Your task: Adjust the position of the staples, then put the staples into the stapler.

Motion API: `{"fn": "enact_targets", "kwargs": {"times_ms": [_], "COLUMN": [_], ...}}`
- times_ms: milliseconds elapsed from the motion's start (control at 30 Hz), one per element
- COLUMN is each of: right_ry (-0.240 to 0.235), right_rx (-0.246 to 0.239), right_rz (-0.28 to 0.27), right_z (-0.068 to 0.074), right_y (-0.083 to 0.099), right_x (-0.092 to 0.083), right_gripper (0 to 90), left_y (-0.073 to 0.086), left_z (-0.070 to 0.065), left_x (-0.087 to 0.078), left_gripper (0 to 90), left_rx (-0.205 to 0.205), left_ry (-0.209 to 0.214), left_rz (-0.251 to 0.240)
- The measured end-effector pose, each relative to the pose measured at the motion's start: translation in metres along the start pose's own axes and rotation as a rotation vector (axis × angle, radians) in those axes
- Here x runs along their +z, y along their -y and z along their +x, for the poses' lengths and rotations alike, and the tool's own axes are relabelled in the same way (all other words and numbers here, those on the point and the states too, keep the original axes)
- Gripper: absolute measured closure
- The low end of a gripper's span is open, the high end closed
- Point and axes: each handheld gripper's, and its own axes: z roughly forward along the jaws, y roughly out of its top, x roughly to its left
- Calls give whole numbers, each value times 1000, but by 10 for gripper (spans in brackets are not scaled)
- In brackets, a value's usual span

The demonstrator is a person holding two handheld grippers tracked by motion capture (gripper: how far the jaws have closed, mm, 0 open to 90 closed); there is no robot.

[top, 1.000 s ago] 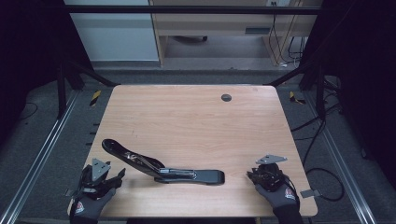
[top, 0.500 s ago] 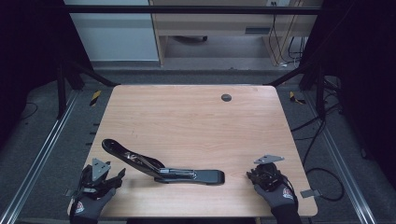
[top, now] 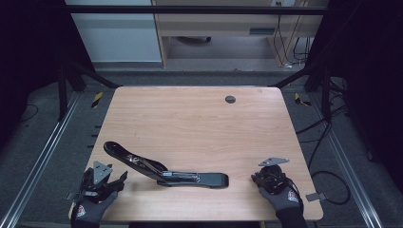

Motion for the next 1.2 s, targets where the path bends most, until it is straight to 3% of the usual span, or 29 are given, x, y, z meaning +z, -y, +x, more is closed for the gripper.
{"fn": "enact_targets", "kwargs": {"times_ms": [400, 533, 567, 633, 900, 1200], "right_ry": [-12, -28, -31, -50, -86, -125], "right_rx": [-37, -34, -58, -45, -124, -165], "right_rz": [-64, -89, -100, -117, -180, -228], "right_z": [0, 2, 1, 3, 7, 13], "right_y": [-5, -10, -11, -15, -25, -35], "right_x": [-9, -13, -13, -15, -24, -34], "right_gripper": [785, 785, 785, 785, 786, 786], "left_y": [0, 0, 0, 0, 0, 0], "left_z": [1, 1, 1, 1, 0, 1], "left_x": [0, 0, 0, 0, 1, 2], "left_gripper": [372, 372, 372, 372, 372, 372], "left_rx": [-2, -6, -6, -6, 1, 0], "left_ry": [7, 11, 12, 14, 14, 16], "left_rz": [0, -3, -4, -5, 0, 4]}}
